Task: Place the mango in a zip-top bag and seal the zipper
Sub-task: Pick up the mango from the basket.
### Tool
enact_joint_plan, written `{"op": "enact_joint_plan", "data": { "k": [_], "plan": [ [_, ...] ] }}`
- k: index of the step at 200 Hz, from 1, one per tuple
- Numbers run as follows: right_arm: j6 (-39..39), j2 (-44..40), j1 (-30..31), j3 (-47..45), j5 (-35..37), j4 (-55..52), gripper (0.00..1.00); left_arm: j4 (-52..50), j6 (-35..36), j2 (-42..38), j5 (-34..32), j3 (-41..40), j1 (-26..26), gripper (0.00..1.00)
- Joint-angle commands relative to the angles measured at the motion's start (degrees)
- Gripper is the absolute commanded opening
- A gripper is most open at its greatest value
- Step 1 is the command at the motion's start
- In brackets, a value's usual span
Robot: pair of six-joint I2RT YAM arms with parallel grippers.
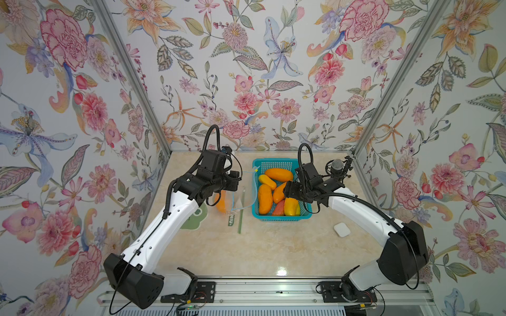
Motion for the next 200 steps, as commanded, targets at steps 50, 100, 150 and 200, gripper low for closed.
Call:
{"op": "enact_joint_plan", "data": {
  "k": [50, 100, 150, 200],
  "plan": [
    [0.8, 7.0, -1.8, -2.7, -1.2, 0.6, 0.77, 0.7, 0.2, 0.2, 0.8, -0.6, 0.5, 0.0],
    [1.1, 9.3, -2.5, -2.9, -2.5, 1.9, 0.7, 0.5, 0.0, -0.2, 0.6, -0.5, 0.5, 0.0],
    [0.8, 7.4, -2.8, -3.6, -3.9, 3.3, 0.51, 0.6, 0.1, 0.0, 0.5, -0.7, 0.5, 0.0],
    [0.6, 2.0, -1.5, -2.5, -3.2, 3.6, 0.47, 1.0, 0.0, 0.3, 0.5, -1.2, 0.5, 0.0]
  ]
}}
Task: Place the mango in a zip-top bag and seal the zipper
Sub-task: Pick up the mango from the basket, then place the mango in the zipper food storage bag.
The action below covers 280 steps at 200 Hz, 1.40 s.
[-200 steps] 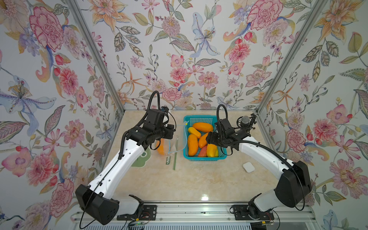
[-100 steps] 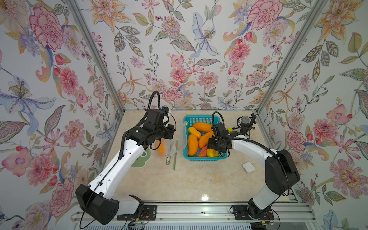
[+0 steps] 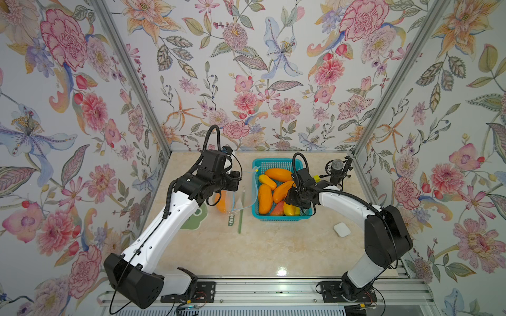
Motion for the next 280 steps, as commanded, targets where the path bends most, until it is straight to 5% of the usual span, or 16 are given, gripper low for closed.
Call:
{"op": "enact_joint_plan", "data": {
  "k": [1, 106, 207, 280],
  "plan": [
    [0.2, -5.2, 1.0, 0.4, 0.6, 0.5, 0.47, 0.6, 0.0, 0.2, -0.1, -1.0, 0.5, 0.0],
    [-1.1, -17.5, 14.5, 4.0, 0.5, 19.7, 0.48, 1.0, -0.1, -0.1, -0.1, -1.1, 0.5, 0.0],
    [-0.8, -6.3, 20.6, 11.7, -1.0, 27.8, 0.52, 0.7, -0.3, -0.5, -0.2, -0.6, 0.5, 0.0],
    [-1.5, -4.1, 20.7, 13.7, -1.4, 26.9, 0.7, 0.2, -0.1, -0.5, -0.6, 0.6, 0.5, 0.0]
  ]
}}
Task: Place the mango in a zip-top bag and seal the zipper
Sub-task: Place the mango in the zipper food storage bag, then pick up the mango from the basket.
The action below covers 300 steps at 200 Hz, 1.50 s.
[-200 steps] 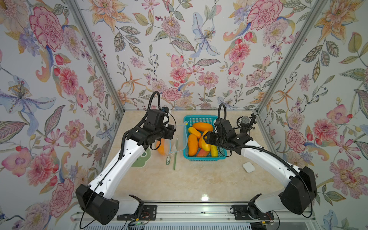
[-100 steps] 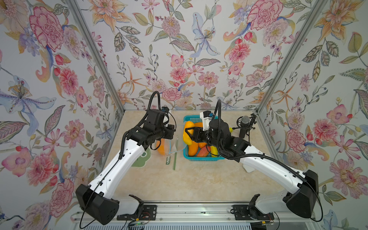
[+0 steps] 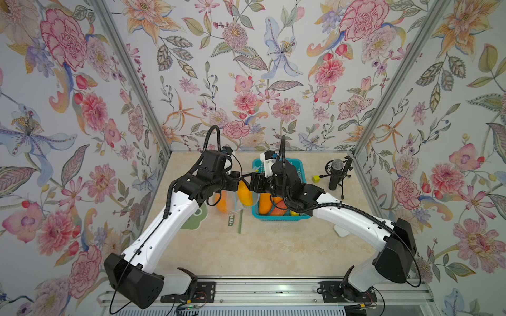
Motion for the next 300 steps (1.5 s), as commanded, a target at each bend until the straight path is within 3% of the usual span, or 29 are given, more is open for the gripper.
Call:
{"op": "enact_joint_plan", "data": {
  "k": [1, 65, 158, 202, 300],
  "plan": [
    [-0.8, 0.6, 0.1, 2.3, -0.3, 0.6, 0.7, -0.2, 0.0, -0.5, -0.6, 0.9, 0.5, 0.0],
    [-0.8, -3.0, -1.8, -0.6, 0.2, -0.4, 0.67, 0.0, 0.0, -0.4, -0.7, 0.6, 0.5, 0.0],
    [0.7, -11.3, -10.8, -8.5, 0.1, -9.9, 0.68, 0.1, 0.2, 0.0, -1.1, 0.8, 0.5, 0.0],
    [1.2, -6.1, -15.4, -7.8, -2.9, -17.1, 0.7, 0.3, 0.1, 0.0, -1.2, 0.5, 0.5, 0.0],
    [-0.2, 8.2, -15.6, -3.6, -7.7, -18.6, 0.75, 0.1, -0.1, -1.1, -1.1, -0.3, 0.5, 0.0]
  ]
}}
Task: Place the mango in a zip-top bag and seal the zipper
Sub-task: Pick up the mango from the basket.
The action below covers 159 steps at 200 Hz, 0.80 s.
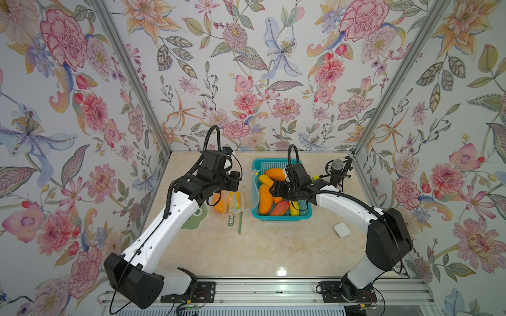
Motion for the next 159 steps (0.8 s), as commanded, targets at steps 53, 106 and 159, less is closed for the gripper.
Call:
{"op": "enact_joint_plan", "data": {
  "k": [53, 106, 159],
  "plan": [
    [-0.4, 7.8, 0.5, 4.9, -4.5, 0.4, 0.79, 0.3, -0.1, -1.4, -1.0, -0.8, 0.5, 0.0],
    [0.4, 11.4, 0.9, 6.1, -5.5, 1.4, 0.79, 0.5, -0.3, -1.5, -0.9, -1.1, 0.5, 0.0],
    [0.5, 14.9, 0.8, 7.2, -6.4, 2.7, 0.78, 0.6, -0.2, -1.3, -0.8, -0.8, 0.5, 0.0]
  ]
}}
